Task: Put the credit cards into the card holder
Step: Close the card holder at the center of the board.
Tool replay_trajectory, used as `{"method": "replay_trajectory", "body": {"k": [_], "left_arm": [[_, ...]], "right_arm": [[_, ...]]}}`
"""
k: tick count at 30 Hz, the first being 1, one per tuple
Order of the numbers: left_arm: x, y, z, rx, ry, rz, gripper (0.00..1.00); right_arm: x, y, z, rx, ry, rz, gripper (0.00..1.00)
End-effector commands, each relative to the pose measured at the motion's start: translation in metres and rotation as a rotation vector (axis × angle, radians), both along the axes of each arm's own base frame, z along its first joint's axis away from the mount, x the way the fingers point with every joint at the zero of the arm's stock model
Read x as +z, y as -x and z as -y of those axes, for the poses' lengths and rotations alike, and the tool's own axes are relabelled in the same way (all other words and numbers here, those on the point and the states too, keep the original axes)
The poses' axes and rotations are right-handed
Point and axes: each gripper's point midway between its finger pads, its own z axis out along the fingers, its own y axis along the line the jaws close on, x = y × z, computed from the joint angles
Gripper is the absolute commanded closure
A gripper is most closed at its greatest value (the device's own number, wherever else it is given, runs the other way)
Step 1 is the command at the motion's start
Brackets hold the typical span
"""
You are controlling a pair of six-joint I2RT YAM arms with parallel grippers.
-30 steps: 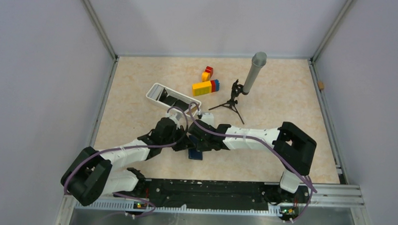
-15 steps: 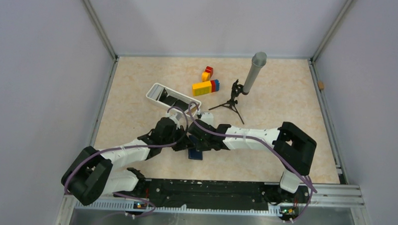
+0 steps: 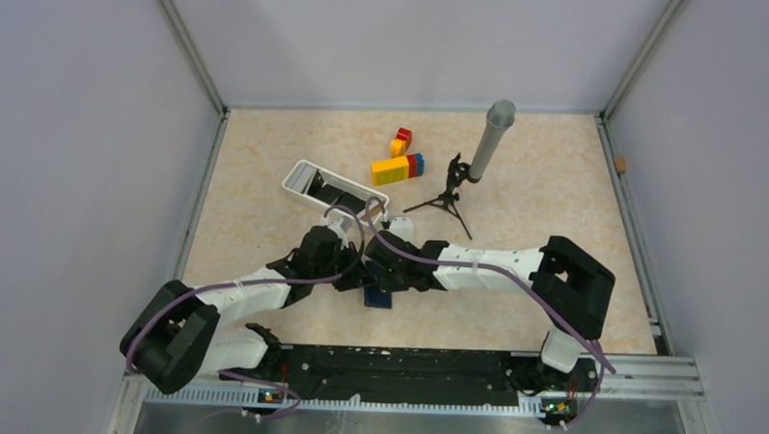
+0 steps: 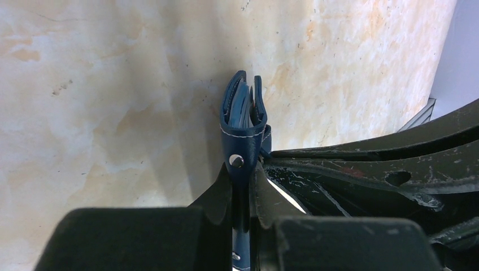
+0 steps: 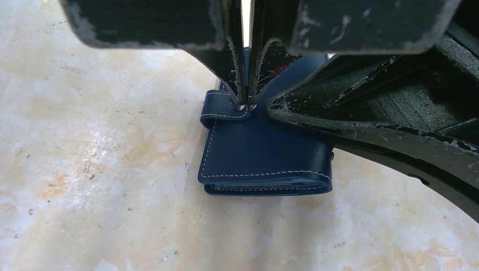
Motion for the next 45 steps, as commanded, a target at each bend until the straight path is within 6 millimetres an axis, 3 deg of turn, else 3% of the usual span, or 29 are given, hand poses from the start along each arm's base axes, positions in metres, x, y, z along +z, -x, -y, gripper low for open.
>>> {"method": "replay_trajectory", "body": {"k": [1,45], "left_arm": [[-0.004,-0.006,-0.003,0.0,-0.037,0.025,1.0],[-0.006,-0.005,-0.002,-0.021,-0.036,0.022,1.0]], "right_arm": [[0.024,0.001,-0.02,0.028,-0.115,0.024,1.0],[0.03,-0.008,-0.031,0.044,-0.165,0.079,1.0]]}}
